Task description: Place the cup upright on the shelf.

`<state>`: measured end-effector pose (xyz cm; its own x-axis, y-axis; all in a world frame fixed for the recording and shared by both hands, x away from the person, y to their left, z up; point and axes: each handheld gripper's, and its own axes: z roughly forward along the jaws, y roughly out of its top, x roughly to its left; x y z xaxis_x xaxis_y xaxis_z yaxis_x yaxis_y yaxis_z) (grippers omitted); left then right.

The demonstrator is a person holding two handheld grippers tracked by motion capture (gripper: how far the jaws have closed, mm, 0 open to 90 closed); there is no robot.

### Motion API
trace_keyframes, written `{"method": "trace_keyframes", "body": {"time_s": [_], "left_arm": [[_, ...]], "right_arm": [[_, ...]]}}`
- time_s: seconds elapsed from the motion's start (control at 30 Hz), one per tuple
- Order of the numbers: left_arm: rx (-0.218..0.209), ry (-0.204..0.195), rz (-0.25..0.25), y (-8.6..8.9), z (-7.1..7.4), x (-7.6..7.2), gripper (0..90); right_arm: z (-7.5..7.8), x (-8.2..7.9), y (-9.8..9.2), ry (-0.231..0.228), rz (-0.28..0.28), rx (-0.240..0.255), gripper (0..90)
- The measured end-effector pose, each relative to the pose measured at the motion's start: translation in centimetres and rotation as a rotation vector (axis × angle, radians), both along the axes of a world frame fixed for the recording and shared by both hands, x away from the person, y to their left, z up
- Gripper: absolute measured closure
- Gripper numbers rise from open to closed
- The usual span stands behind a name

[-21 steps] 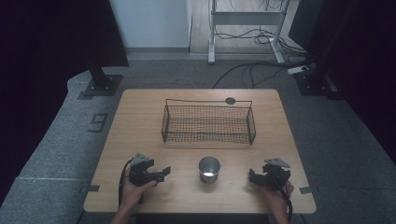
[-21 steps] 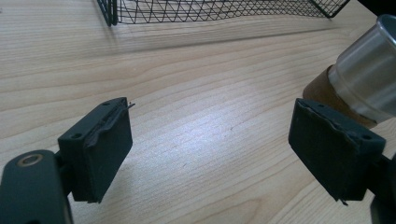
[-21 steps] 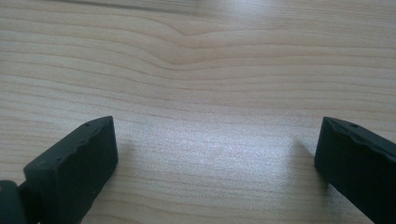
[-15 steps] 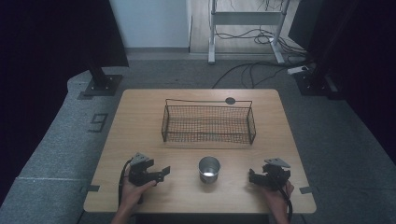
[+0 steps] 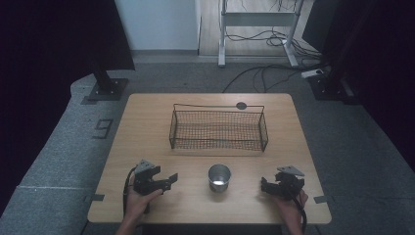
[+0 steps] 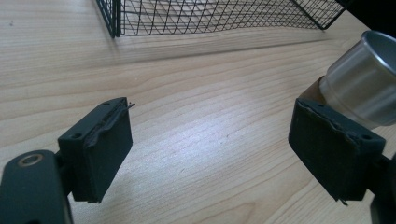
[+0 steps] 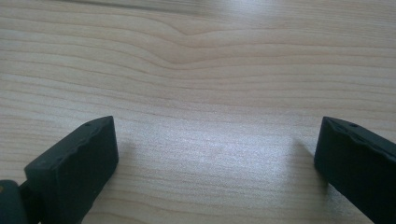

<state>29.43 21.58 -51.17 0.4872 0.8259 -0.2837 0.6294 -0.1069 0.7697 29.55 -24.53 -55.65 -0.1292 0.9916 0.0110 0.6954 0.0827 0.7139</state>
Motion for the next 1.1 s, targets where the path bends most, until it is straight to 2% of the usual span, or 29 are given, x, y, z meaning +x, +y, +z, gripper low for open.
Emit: {"method": "trace_keyframes", "body": {"time_s": [0.67,1.1], "left_arm": [[-0.017,-0.042,-0.010,-0.7,1.3,-0.4,14.1],[-0.021,-0.049,-0.059,-2.6,2.4,-0.6,14.1]], "right_arm": [[0.0,0.0,0.0,0.000,0.000,0.000,0.0],[0.0,0.0,0.0,-0.001,-0.001,0.000,0.0]]}}
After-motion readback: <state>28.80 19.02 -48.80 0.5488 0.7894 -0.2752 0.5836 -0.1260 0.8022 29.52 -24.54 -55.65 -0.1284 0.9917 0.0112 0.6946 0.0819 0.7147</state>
